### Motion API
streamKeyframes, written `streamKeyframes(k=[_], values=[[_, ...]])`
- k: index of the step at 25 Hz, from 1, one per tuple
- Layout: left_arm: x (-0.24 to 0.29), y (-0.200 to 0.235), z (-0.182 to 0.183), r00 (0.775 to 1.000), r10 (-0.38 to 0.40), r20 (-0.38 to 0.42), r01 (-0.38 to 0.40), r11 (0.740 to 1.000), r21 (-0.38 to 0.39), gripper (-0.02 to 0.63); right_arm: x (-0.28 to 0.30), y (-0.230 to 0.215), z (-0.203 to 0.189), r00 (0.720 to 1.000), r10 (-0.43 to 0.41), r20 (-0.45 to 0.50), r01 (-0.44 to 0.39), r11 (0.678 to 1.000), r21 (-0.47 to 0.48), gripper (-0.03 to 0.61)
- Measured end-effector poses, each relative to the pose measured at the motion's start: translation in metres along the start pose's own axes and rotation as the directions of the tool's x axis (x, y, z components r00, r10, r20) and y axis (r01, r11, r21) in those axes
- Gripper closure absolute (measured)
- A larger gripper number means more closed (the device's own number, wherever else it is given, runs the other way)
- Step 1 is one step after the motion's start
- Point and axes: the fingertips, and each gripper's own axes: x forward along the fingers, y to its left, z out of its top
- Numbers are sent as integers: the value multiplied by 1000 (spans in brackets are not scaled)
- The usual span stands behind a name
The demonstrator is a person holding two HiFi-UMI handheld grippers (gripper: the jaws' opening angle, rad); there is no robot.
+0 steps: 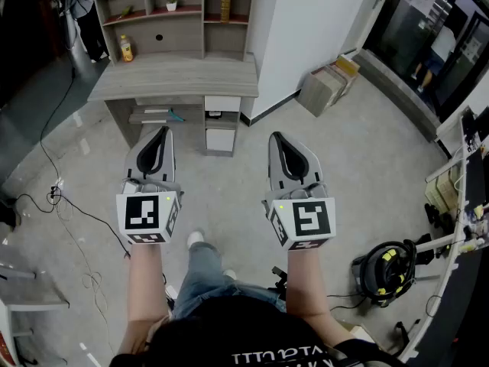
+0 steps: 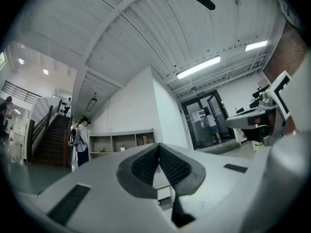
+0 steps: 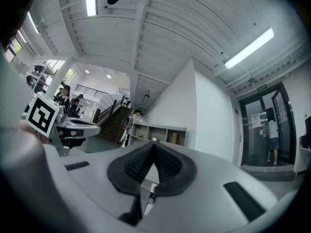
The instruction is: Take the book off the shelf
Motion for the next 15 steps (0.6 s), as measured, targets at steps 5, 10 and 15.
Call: streamKeyframes(k=[5, 10, 15], values=[[9, 8, 5, 1000, -1, 10, 1, 1000, -1, 602, 10, -2, 0, 1000, 13, 1, -13, 1000, 10, 566], [21, 12, 5, 1000, -13, 21, 13, 1000, -1, 601, 18, -8, 0, 1000, 16, 24, -17, 997, 71, 566], [36, 20, -3, 1000, -23, 7, 23, 1000, -2, 601, 43, -3, -13, 995, 93, -44, -87, 989, 123, 271]])
